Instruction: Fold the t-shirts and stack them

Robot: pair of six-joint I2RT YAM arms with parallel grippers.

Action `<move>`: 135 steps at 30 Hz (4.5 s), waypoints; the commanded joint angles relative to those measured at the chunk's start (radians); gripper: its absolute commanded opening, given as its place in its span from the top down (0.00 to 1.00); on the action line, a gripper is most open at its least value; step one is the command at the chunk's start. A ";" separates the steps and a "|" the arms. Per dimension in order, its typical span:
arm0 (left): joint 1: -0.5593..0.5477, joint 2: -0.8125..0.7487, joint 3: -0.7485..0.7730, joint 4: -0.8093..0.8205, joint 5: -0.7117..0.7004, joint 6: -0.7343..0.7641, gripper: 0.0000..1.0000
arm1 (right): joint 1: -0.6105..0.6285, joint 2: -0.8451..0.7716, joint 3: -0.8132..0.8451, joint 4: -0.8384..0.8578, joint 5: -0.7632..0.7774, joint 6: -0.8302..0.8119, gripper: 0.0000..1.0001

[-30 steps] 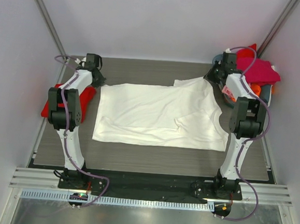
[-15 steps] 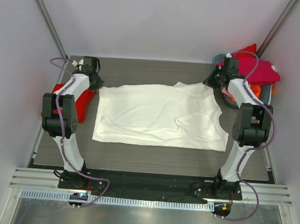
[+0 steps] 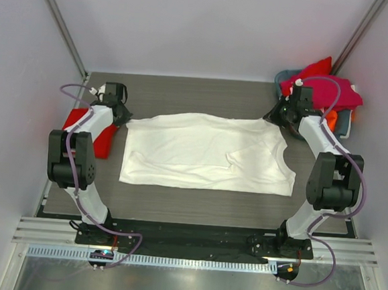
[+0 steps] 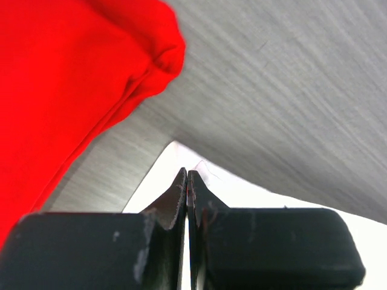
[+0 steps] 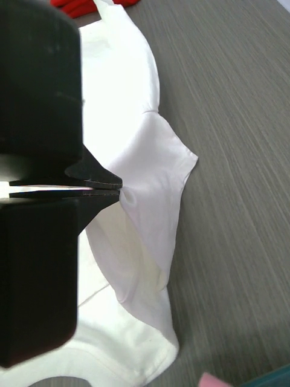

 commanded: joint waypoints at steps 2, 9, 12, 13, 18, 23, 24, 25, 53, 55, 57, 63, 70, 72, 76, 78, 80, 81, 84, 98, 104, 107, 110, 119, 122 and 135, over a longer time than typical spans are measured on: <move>0.009 -0.083 -0.053 0.065 -0.037 -0.013 1.00 | 0.000 -0.115 -0.069 0.027 -0.002 -0.001 0.99; 0.009 -0.154 -0.156 0.100 -0.066 -0.030 1.00 | 0.000 -0.220 -0.202 0.041 0.024 0.012 0.99; 0.009 -0.188 -0.192 0.114 -0.083 -0.039 1.00 | 0.000 -0.259 -0.265 0.049 0.050 0.021 0.99; 0.009 -0.197 -0.216 0.118 -0.086 -0.042 1.00 | 0.000 -0.285 -0.281 0.050 0.059 0.024 0.99; 0.009 -0.251 -0.287 0.154 -0.089 -0.059 1.00 | 0.000 -0.368 -0.400 0.087 0.083 0.054 0.99; 0.007 -0.286 -0.345 0.168 -0.089 -0.070 1.00 | 0.000 -0.445 -0.480 0.109 0.104 0.067 0.99; 0.009 -0.300 -0.354 0.171 -0.091 -0.070 1.00 | 0.000 -0.467 -0.495 0.110 0.112 0.068 0.99; 0.009 -0.304 -0.360 0.171 -0.091 -0.070 1.00 | 0.000 -0.475 -0.502 0.109 0.113 0.068 0.99; 0.007 -0.545 -0.515 0.057 -0.045 -0.122 0.32 | 0.000 -0.750 -0.758 0.147 0.219 0.121 0.41; 0.000 -0.526 -0.462 0.039 -0.017 -0.104 0.33 | 0.004 -0.680 -0.706 0.150 0.193 0.108 0.42; -0.011 -0.496 -0.419 0.014 0.000 -0.099 0.34 | 0.013 -0.626 -0.651 0.149 0.184 0.093 0.42; -0.072 -0.345 -0.267 -0.046 0.021 -0.078 0.37 | 0.078 -0.457 -0.526 0.146 0.204 0.056 0.43; -0.173 -0.211 -0.137 -0.086 0.023 -0.082 0.43 | 0.098 -0.296 -0.420 0.142 0.227 0.041 0.43; -0.210 -0.191 -0.100 -0.092 0.009 -0.088 0.43 | 0.104 -0.243 -0.384 0.135 0.227 0.033 0.43; -0.305 -0.160 -0.057 -0.092 0.012 -0.110 0.42 | 0.128 -0.172 -0.341 0.124 0.265 0.007 0.43; -0.333 -0.147 -0.038 -0.072 0.038 -0.113 0.42 | 0.153 -0.126 -0.316 0.118 0.270 -0.008 0.42; -0.371 -0.114 -0.022 -0.060 0.075 -0.111 0.42 | 0.176 -0.080 -0.281 0.078 0.271 -0.039 0.42; -0.397 -0.102 -0.012 -0.052 0.085 -0.111 0.42 | 0.185 -0.058 -0.244 0.064 0.274 -0.047 0.42; -0.445 -0.033 0.046 -0.049 0.108 -0.113 0.42 | 0.224 -0.008 -0.216 0.050 0.285 -0.061 0.42; -0.494 0.239 0.187 0.164 0.265 0.007 0.43 | 0.294 0.048 -0.241 0.044 0.320 -0.097 0.41; -0.510 0.272 0.158 0.279 0.316 -0.010 0.44 | 0.297 -0.030 -0.307 0.047 0.320 -0.090 0.62; -0.517 0.271 0.114 0.384 0.322 -0.006 0.45 | 0.297 -0.086 -0.331 0.049 0.311 -0.091 0.72; -0.517 0.269 0.117 0.427 0.337 -0.001 0.45 | 0.297 -0.133 -0.348 0.049 0.296 -0.085 0.72; -0.520 0.236 0.132 0.385 0.337 0.025 0.45 | 0.297 -0.153 -0.329 0.050 0.322 -0.079 0.62; -0.545 0.232 0.163 0.372 0.322 0.011 0.50 | 0.297 -0.107 -0.272 0.052 0.314 -0.077 0.59; -0.657 0.248 0.219 0.332 0.323 0.002 0.97 | 0.299 0.058 -0.153 0.049 0.270 -0.079 0.63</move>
